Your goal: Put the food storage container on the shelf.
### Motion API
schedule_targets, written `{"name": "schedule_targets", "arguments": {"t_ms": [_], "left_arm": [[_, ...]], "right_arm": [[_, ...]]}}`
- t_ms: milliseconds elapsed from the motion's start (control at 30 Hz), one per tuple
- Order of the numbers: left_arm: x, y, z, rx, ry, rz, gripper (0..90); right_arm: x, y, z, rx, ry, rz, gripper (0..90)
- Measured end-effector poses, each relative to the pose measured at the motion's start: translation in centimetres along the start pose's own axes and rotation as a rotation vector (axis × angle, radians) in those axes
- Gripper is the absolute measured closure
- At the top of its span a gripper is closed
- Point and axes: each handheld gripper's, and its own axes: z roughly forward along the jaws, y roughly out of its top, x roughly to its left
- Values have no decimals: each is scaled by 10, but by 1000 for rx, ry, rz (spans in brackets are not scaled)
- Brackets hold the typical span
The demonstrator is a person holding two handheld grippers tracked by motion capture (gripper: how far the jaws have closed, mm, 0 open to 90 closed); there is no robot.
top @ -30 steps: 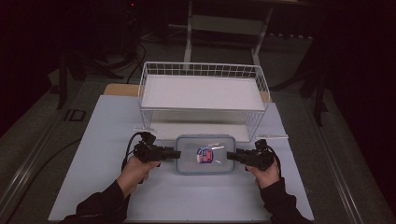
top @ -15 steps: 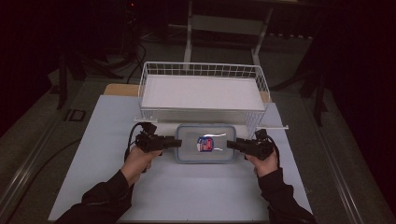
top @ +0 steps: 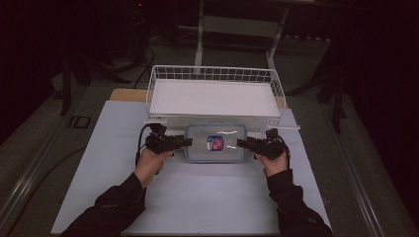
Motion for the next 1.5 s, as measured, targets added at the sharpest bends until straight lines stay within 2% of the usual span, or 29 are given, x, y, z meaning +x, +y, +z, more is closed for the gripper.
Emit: {"name": "schedule_targets", "arguments": {"t_ms": [233, 500, 633, 700, 833, 867, 933, 1000, 1067, 1100, 1167, 1233, 1300, 1400, 1500], "left_arm": [[4, -1, 5, -35, 30, 15, 525], [5, -4, 9, -75, 38, 30, 505], [8, -8, 14, -68, 38, -2, 476], [9, -13, 16, -90, 17, -35, 463], [9, -12, 17, -91, 20, -40, 451], [8, -12, 18, -102, 44, 0, 444], [8, -10, 18, -106, 62, 14, 436], [7, -8, 18, -114, 91, 40, 436], [6, -7, 19, -114, 106, 44, 437], [7, -7, 20, -114, 107, 35, 435], [7, -7, 21, -125, 122, 40, 420], [7, -7, 22, -133, 130, 42, 418], [7, -7, 23, -138, 145, 37, 388], [6, -8, 22, -128, 152, 34, 359], [5, -10, 21, -108, 136, 21, 288]], "right_arm": [[-5, -2, 10, -16, -26, 2, 461], [-11, -2, 14, -39, -12, 45, 460], [-13, -5, 18, -51, -17, 81, 434], [-13, -9, 21, -60, -24, 92, 416], [-13, -10, 23, -80, -30, 110, 408], [-13, -10, 23, -82, -32, 112, 403], [-12, -9, 25, -85, -41, 125, 391], [-11, -9, 27, -90, -54, 115, 368], [-11, -9, 29, -88, -65, 136, 352], [-12, -9, 30, -95, -70, 122, 346], [-11, -8, 31, -100, -95, 119, 349], [-7, -5, 31, -93, -124, 95, 361], [-3, -4, 33, -79, -143, 83, 324], [0, -2, 35, -73, -159, 72, 316], [1, -3, 32, -74, -161, 55, 319]]}}
